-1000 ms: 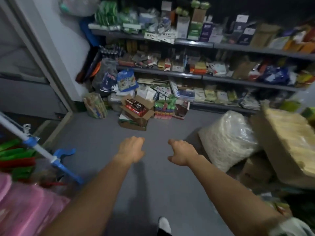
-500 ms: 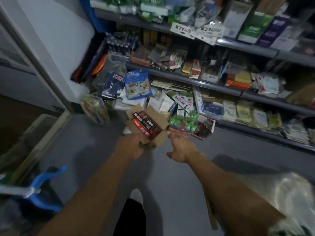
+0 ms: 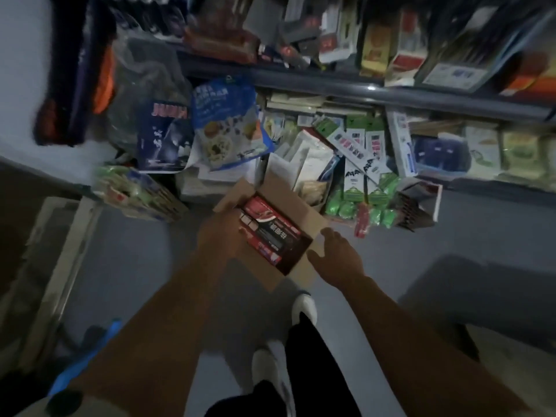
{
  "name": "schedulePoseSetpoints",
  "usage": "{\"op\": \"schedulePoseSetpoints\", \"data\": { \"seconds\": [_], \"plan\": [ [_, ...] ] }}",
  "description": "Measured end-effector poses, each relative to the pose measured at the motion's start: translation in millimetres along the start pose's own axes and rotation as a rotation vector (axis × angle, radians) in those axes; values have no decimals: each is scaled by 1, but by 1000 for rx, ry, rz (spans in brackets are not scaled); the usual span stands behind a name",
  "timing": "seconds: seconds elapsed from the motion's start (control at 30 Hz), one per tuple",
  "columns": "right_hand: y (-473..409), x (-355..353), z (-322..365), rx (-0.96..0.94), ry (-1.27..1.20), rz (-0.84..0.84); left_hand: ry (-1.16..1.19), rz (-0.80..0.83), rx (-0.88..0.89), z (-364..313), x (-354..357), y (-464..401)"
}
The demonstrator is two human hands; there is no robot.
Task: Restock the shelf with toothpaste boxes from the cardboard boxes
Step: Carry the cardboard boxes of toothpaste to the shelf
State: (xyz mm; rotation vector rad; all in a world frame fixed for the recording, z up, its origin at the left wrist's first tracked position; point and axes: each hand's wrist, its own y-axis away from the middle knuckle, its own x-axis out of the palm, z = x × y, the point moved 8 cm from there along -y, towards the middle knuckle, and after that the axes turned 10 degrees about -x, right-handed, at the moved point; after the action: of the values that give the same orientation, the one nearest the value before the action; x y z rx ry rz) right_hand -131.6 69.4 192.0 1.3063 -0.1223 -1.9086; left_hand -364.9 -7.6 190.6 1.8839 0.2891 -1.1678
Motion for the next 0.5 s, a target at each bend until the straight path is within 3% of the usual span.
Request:
{"op": "schedulePoseSetpoints", "data": {
  "seconds": [0.23,0.5],
  "plan": [
    [-68,64,-47,266,-159,-22,-159,63,67,12,26,-123],
    [-87,147,-94,604,-213,-130,-285,47,222,29,68,-221]
  ]
}}
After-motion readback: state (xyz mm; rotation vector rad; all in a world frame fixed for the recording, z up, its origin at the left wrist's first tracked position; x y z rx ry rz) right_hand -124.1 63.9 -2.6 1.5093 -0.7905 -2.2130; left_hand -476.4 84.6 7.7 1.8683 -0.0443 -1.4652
